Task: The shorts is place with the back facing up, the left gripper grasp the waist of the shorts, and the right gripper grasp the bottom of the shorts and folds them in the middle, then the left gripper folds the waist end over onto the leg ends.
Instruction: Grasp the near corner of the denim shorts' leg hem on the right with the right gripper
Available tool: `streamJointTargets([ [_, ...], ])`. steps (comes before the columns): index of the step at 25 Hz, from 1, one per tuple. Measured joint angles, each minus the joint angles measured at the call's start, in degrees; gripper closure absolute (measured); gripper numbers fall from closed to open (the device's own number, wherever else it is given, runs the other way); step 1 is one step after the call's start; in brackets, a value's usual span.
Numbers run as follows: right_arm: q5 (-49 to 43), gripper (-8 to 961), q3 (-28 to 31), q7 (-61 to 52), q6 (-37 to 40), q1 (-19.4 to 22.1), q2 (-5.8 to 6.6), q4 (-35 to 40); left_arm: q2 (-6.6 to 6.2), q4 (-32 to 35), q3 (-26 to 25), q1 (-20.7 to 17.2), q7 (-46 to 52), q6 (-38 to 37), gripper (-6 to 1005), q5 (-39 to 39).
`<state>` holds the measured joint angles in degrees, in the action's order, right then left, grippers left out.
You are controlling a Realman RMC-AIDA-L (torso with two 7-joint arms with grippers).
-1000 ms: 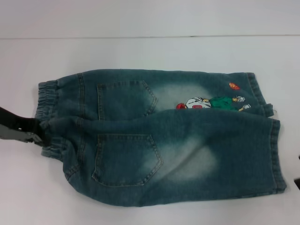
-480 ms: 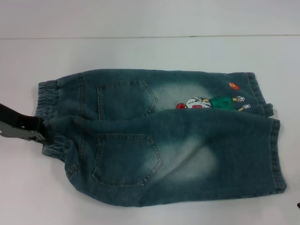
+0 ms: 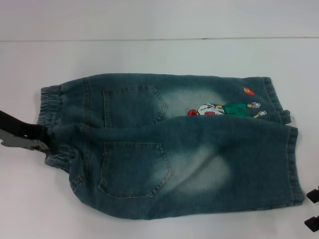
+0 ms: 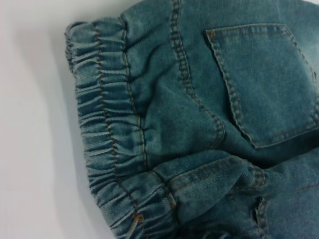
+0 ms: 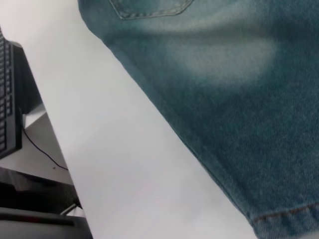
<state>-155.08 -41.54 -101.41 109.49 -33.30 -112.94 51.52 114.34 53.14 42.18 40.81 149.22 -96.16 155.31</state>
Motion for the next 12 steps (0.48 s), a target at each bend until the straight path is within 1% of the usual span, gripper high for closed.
streamJointTargets([
  [5,0.0,37,-2.1,-0.5,-2.1,-0.4,-0.50,-0.9,0.17,0.0,0.0,-0.2,-0.1,0.0,970,0.0],
  [12,0.1,44,-2.1,-0.2,-2.3,-1.0,-0.96,-1.1,0.29,-0.1,0.0,-0.3,-0.4,0.0,970,0.0],
])
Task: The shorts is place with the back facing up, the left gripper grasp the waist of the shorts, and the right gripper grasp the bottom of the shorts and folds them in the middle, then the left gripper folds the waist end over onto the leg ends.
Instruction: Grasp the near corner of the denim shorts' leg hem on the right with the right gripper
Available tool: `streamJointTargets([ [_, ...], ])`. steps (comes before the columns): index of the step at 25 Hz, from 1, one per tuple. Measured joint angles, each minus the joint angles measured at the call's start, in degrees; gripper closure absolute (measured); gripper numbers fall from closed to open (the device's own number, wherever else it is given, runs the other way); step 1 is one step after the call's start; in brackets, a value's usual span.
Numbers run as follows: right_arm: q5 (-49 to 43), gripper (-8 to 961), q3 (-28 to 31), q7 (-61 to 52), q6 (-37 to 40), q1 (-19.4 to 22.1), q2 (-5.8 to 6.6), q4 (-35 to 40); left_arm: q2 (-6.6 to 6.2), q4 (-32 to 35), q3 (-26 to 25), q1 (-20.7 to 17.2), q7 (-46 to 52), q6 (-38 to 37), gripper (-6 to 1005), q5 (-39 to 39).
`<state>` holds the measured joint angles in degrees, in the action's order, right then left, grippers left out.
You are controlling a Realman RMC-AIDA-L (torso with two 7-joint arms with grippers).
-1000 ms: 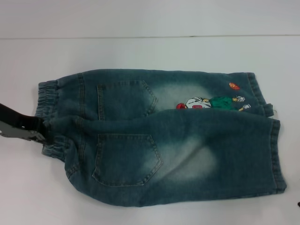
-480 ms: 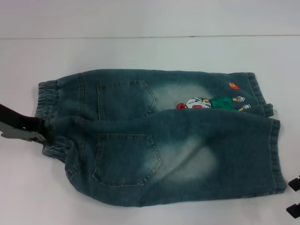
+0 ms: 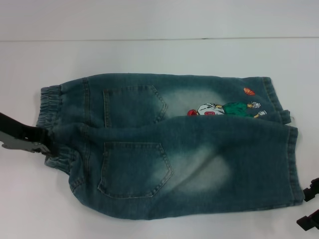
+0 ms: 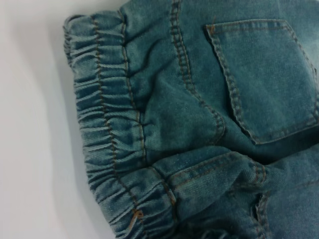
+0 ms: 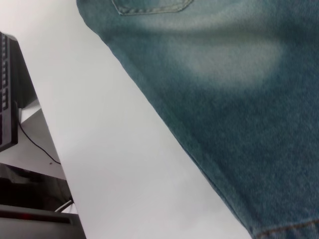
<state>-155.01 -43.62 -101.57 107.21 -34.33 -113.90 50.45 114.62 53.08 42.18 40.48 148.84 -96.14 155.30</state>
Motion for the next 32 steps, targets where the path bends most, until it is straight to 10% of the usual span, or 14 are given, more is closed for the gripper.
streamJointTargets([
  [15,0.0,57,-0.3,3.2,-0.2,-1.2,-1.15,0.6,0.25,-0.6,0.3,-0.1,-0.3,0.8,970,0.0],
  [21,0.0,267,-0.5,3.1,-0.3,-1.2,-1.15,0.7,0.25,-0.6,0.3,0.0,-0.3,0.8,970,0.0],
  [28,0.0,735,-0.6,3.2,-0.8,-0.9,-1.21,0.3,0.42,-0.6,0.2,0.0,-0.4,0.8,969,0.0],
  [32,0.0,803,-0.7,3.3,-1.1,-0.7,-1.29,0.3,0.52,-0.6,0.1,0.0,-0.4,0.8,969,0.0],
])
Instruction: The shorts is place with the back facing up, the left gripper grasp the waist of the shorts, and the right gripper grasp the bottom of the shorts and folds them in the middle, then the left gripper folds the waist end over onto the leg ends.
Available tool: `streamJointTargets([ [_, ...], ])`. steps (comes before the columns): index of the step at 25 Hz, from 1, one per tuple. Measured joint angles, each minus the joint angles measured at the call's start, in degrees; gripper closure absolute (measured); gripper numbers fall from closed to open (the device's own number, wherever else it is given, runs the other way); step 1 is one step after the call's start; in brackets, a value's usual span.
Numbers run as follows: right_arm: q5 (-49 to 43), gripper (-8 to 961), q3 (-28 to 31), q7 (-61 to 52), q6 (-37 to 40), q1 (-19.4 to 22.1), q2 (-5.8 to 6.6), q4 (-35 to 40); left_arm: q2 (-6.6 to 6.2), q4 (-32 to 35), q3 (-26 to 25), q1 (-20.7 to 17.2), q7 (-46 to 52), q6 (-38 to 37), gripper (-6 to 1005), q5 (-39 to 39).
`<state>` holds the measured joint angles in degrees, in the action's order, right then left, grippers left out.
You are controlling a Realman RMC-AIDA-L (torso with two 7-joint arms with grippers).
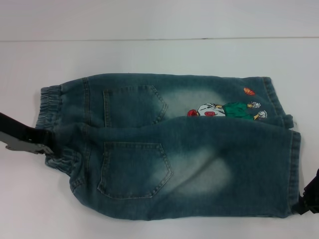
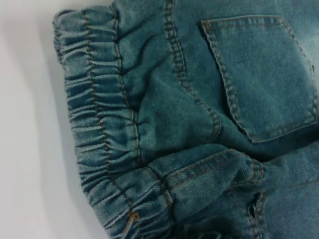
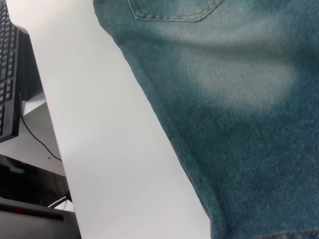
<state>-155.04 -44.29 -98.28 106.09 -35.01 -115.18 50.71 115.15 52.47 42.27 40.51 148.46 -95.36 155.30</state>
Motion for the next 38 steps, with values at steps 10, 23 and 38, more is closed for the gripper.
streamJointTargets([
  [10,0.5,939,1.7,1.4,-0.5,0.6,-0.36,-0.1,0.15,0.3,-1.3,0.3,0.0,-0.3,969,-0.7],
  [23,15.5,941,21.1,7.4,1.4,4.6,5.71,-7.0,-1.87,0.0,-10.3,-1.9,-1.6,1.2,969,-11.1],
  [38,35.2,940,27.4,14.5,-25.5,7.9,1.83,-17.2,0.64,-3.5,-12.9,-6.9,-9.1,18.5,969,-22.6],
])
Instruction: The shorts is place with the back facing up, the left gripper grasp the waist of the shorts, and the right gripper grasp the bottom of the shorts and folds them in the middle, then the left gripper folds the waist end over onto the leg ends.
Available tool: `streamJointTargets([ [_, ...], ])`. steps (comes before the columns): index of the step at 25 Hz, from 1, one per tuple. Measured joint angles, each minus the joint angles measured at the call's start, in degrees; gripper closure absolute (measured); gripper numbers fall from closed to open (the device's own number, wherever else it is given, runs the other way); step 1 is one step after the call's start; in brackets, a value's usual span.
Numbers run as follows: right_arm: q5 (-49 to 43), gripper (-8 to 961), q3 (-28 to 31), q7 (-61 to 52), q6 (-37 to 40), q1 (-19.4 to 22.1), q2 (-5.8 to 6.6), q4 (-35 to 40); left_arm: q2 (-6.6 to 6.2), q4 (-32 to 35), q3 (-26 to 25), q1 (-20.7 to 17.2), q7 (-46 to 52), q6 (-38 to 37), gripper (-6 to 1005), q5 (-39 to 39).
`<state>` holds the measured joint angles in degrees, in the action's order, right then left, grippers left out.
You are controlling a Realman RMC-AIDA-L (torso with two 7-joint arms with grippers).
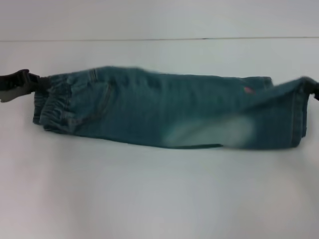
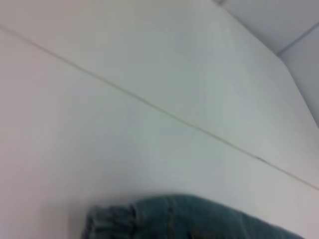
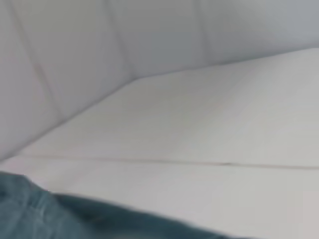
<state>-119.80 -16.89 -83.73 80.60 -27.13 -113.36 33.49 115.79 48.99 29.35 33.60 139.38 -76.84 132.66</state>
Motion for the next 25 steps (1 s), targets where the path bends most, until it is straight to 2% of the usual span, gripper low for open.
streamJointTargets([
  [2,1.8,937,0.0,3.4,-6.5,-0.7,-2.27,-0.3,0.71,0.0,0.0,-0.5,-1.7,2.4,969,-0.9],
  [4,2.9,934,-0.1,6.5,-11.5,-1.9,-4.03,-0.9,1.60,0.0,-0.1,-0.9,-3.3,4.7,969,-1.2],
  [7,3.6,929,-0.1,10.5,-16.8,-4.1,-5.40,-3.2,2.29,0.0,0.1,-1.4,-5.1,6.8,969,-1.2],
  [12,4.4,921,-0.5,14.2,-22.8,-7.0,-5.83,-6.7,2.58,-0.2,0.3,-1.9,-6.3,7.7,969,-1.0],
  [25,6.0,901,-1.1,18.3,-32.9,-11.6,-6.18,-11.1,2.13,-0.2,1.6,-2.1,-8.0,9.4,969,-0.5],
])
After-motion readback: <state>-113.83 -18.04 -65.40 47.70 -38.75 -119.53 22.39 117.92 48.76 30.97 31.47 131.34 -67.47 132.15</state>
